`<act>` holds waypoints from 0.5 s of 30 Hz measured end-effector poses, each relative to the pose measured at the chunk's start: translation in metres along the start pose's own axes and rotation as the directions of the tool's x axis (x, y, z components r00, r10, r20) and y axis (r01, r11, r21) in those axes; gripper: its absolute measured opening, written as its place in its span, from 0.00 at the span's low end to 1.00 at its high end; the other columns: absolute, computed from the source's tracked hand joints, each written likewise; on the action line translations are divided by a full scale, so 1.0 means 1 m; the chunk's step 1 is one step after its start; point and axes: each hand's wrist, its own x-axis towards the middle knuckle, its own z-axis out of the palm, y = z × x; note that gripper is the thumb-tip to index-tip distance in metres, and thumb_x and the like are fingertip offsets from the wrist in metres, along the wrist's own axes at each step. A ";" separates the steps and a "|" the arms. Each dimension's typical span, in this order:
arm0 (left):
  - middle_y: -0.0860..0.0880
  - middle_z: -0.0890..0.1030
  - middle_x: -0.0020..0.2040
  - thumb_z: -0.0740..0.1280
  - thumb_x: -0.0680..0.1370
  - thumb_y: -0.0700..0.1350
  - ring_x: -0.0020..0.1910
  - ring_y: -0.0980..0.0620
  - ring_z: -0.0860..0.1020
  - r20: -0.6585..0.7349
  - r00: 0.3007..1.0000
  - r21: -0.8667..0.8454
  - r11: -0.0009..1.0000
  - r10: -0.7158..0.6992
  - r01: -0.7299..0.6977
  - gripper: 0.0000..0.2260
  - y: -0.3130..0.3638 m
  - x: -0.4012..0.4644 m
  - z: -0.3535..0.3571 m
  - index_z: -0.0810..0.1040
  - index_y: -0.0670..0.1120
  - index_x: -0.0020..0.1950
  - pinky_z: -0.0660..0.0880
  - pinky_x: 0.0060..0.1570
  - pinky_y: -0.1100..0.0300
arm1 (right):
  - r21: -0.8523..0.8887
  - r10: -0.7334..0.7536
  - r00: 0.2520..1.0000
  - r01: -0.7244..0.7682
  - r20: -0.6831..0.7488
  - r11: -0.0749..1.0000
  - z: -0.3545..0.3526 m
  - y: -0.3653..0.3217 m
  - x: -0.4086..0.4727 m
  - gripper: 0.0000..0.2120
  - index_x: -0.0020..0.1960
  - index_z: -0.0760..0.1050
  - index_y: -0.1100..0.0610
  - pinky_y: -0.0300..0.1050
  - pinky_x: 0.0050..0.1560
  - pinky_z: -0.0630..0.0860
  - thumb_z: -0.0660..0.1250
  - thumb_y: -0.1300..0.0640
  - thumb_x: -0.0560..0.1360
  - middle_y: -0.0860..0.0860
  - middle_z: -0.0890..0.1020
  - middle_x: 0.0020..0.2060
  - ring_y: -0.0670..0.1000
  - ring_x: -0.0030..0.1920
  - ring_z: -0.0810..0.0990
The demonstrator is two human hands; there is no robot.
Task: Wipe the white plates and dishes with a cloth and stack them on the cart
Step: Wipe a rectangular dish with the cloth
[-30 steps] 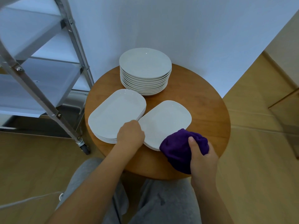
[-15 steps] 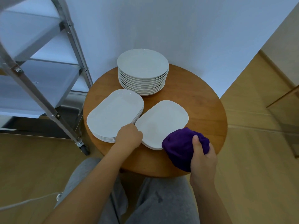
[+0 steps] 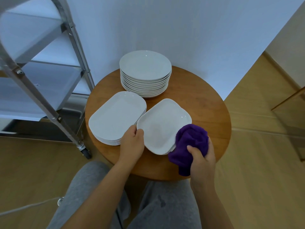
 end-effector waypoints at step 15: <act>0.54 0.80 0.50 0.58 0.81 0.49 0.49 0.49 0.79 0.188 0.921 -0.715 0.595 -0.341 0.366 0.07 0.006 -0.008 0.006 0.74 0.58 0.53 0.81 0.35 0.56 | 0.502 0.125 0.988 -0.065 -0.087 0.863 -0.036 -0.020 -0.003 0.12 0.50 0.78 0.48 0.44 0.37 0.79 0.64 0.63 0.73 0.46 0.85 0.41 0.50 0.43 0.83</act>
